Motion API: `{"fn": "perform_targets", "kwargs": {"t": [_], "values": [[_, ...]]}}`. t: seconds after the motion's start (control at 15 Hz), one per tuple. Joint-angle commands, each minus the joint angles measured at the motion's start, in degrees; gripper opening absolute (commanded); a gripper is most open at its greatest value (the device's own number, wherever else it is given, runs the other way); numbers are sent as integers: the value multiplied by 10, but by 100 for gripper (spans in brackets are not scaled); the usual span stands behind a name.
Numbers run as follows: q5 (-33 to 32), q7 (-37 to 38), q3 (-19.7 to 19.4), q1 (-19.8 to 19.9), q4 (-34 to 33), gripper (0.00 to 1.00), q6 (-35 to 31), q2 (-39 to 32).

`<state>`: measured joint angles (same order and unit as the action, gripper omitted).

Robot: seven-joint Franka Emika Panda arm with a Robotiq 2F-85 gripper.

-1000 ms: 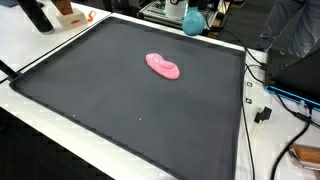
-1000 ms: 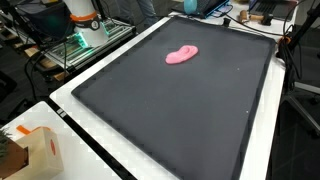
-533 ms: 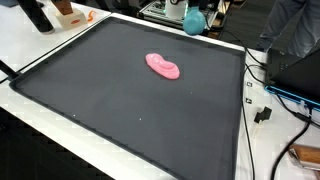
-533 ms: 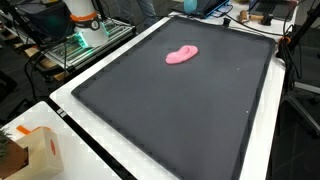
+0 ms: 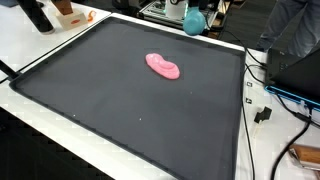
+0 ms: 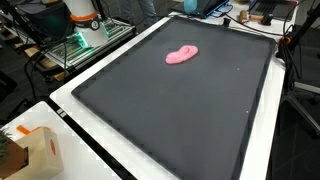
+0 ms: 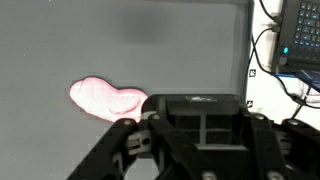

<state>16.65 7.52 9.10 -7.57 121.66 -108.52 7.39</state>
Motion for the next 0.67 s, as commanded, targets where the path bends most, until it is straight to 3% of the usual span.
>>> {"fn": "perform_targets", "kwargs": {"t": [0.0,0.07,0.13,0.6], "values": [[-1,0,-3,-2,-1,60,1,0],[-1,1,-3,-2,-1,60,1,-1],[-1,1,-3,-2,-1,35,1,-1],[-111,120,23,-11,-86,35,87,-64]]}}
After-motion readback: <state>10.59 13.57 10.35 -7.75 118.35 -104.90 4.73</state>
